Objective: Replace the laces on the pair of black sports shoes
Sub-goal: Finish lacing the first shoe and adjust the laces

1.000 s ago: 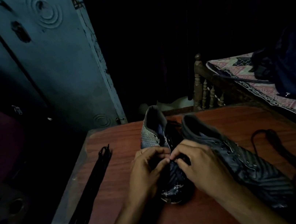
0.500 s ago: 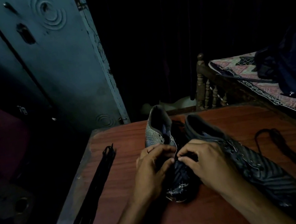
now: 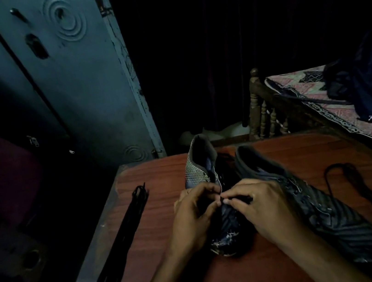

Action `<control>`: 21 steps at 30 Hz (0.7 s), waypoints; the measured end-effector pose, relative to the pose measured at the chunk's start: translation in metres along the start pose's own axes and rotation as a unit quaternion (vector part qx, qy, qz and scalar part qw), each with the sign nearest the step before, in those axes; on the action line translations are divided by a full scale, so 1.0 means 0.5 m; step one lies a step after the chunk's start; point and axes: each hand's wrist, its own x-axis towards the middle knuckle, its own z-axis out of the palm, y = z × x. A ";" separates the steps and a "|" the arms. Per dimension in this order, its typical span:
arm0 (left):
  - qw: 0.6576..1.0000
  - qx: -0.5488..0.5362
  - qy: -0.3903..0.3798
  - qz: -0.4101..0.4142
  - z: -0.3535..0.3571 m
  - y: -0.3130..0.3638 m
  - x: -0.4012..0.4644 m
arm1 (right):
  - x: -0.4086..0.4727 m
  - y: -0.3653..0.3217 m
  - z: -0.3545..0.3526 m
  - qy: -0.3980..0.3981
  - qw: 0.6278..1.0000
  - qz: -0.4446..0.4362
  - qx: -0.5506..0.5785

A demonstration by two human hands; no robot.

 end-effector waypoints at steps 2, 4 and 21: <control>1.000 0.015 0.001 0.005 0.003 -0.002 0.000 | 0.000 0.003 0.004 0.010 1.000 -0.002 0.008; 0.999 0.031 0.010 0.015 0.007 -0.002 -0.003 | 0.000 0.005 0.005 0.015 1.000 -0.009 0.005; 0.992 0.114 0.051 0.033 -0.001 0.009 -0.007 | 0.001 -0.002 0.008 0.011 0.999 -0.028 -0.041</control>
